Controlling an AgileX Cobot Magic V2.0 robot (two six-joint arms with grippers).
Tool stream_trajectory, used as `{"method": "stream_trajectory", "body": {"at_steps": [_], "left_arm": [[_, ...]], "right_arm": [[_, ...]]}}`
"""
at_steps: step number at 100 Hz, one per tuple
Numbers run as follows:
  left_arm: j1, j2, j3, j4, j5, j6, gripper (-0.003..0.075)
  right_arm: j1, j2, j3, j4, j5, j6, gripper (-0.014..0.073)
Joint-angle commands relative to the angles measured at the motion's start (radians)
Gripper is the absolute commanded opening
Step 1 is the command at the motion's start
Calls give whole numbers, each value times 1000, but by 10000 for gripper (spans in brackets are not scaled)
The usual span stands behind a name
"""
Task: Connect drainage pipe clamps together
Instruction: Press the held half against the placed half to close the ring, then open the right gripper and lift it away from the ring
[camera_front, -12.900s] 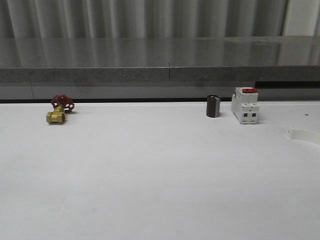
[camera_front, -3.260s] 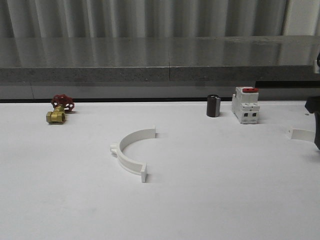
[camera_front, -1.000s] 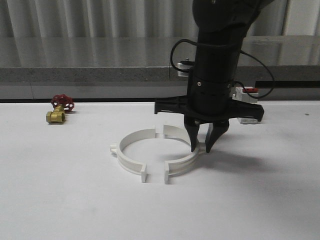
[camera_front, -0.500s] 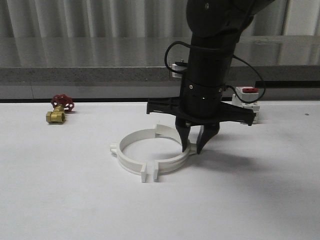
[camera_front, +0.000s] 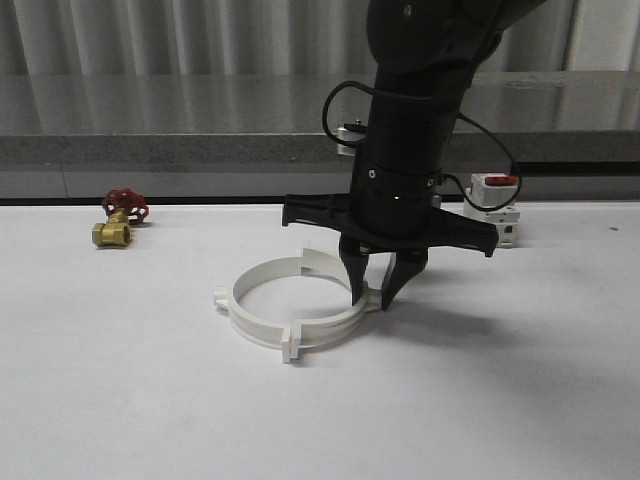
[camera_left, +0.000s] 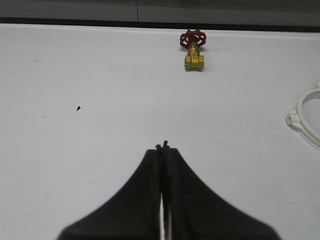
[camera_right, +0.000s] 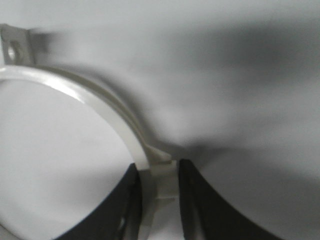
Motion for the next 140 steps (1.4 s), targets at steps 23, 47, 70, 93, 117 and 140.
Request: {"method": "stream_trajectory", "body": {"at_steps": [23, 47, 70, 93, 117, 140], "left_arm": [[2, 5, -28, -4, -75, 1, -20], [2, 5, -28, -4, -75, 1, -20], [2, 5, -28, -4, -75, 1, -20], [2, 5, -28, -4, -75, 1, -20], [2, 5, -28, -4, -75, 1, -20], [2, 5, -28, -4, -75, 1, -20]], "right_arm": [[2, -50, -28, -9, -28, -3, 512], [1, -59, -74, -27, 14, -51, 512], [-20, -157, -143, -27, -8, -190, 512], [-128, -338, -59, -28, -6, -301, 512], [-241, -601, 179, -76, -29, -336, 512], [-286, -905, 456, -171, -42, -336, 512]]}}
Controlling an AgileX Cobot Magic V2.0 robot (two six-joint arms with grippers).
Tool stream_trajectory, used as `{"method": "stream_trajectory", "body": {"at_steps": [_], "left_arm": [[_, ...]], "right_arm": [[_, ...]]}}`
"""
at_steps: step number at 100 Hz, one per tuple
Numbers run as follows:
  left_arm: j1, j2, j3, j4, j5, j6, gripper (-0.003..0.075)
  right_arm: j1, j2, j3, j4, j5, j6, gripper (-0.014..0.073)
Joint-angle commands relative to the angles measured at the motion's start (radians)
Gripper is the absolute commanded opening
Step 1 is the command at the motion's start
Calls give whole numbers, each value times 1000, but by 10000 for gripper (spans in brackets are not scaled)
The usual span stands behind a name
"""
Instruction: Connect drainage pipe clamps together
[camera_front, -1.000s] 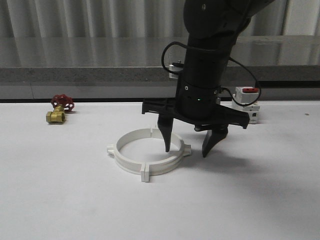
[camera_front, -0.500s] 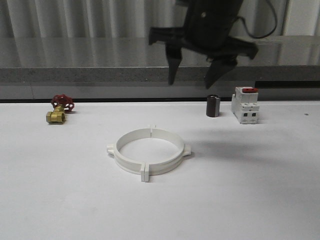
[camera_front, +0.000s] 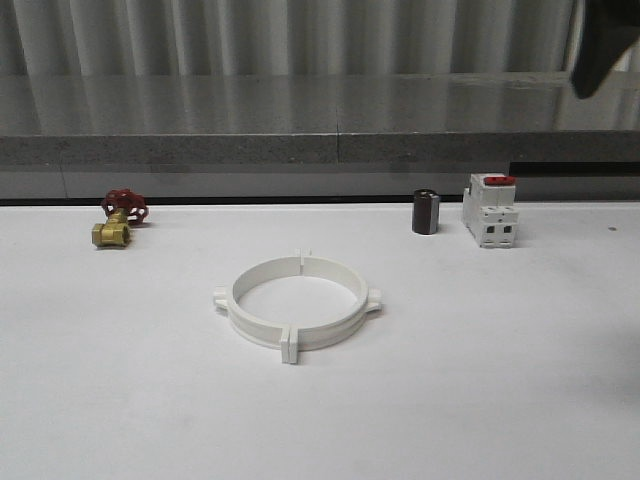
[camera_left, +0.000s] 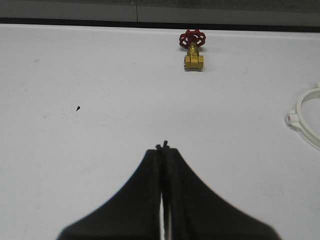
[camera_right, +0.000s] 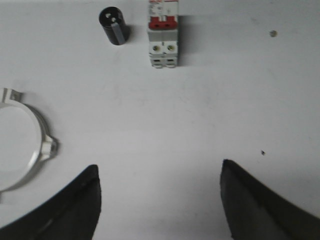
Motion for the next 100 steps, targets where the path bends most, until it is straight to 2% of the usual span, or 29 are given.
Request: {"method": "stream_trajectory", "body": {"at_steps": [1, 17, 24, 31, 43, 51, 100], "left_arm": [[2, 5, -28, -4, -75, 1, -20], [2, 5, -28, -4, -75, 1, -20], [2, 5, -28, -4, -75, 1, -20], [2, 5, -28, -4, -75, 1, -20], [2, 5, -28, -4, -75, 1, -20], [2, 5, -28, -4, -75, 1, -20], [2, 5, -28, -4, -75, 1, -20]], "right_arm": [[-18, -140, 61, -45, -52, -13, 512], [-30, -363, 238, -52, -51, -13, 506], [-30, -454, 300, -64, -40, -13, 461], [-30, -528, 348, -75, -17, -13, 352], [-30, -632, 400, -81, 21, -13, 48], [-30, -681, 416, -86, 24, -13, -121], [-30, -720, 416, -87, 28, -13, -118]]}}
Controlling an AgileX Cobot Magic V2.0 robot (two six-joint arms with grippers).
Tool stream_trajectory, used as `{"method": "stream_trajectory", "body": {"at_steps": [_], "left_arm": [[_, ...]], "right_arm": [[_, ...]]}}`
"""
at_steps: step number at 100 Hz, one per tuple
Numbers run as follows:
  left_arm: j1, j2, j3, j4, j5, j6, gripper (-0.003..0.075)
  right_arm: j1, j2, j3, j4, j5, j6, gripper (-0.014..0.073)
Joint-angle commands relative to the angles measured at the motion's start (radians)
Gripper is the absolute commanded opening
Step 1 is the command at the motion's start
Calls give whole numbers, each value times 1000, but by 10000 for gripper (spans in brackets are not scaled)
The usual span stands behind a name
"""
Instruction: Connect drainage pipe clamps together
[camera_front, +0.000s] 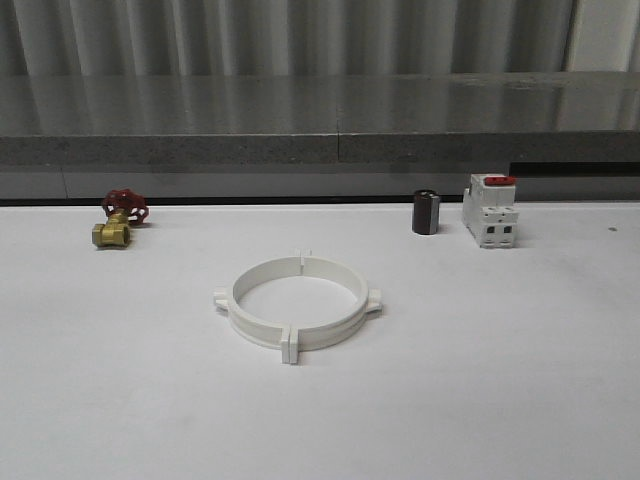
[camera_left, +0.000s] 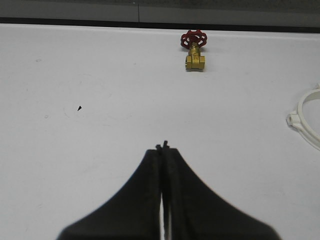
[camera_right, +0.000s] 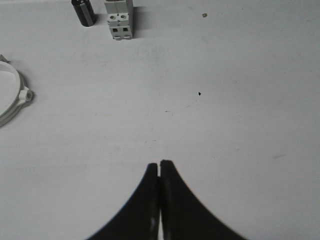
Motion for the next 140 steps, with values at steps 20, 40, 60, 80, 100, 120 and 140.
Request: {"method": "stream_trajectory", "body": {"at_steps": [20, 40, 60, 80, 100, 120, 140], "left_arm": [[1, 5, -28, -4, -75, 1, -20], [1, 5, -28, -4, -75, 1, -20], [1, 5, -28, -4, -75, 1, -20], [1, 5, -28, -4, -75, 1, -20], [1, 5, -28, -4, -75, 1, -20], [1, 7, -28, -4, -75, 1, -20], [1, 7, -28, -4, -73, 1, -20]], "right_arm": [[-7, 0, -14, -35, -59, -11, -118], [-56, -80, 56, -36, -214, -11, -118], [-175, -249, 187, 92, -382, -126, -118], [-229, -391, 367, 283, -559, -371, -118], [-229, -531, 514, 283, -673, -371, -118], [-229, -587, 604, 283, -759, -367, -118], [-229, -587, 603, 282, -788, -366, -118]]}}
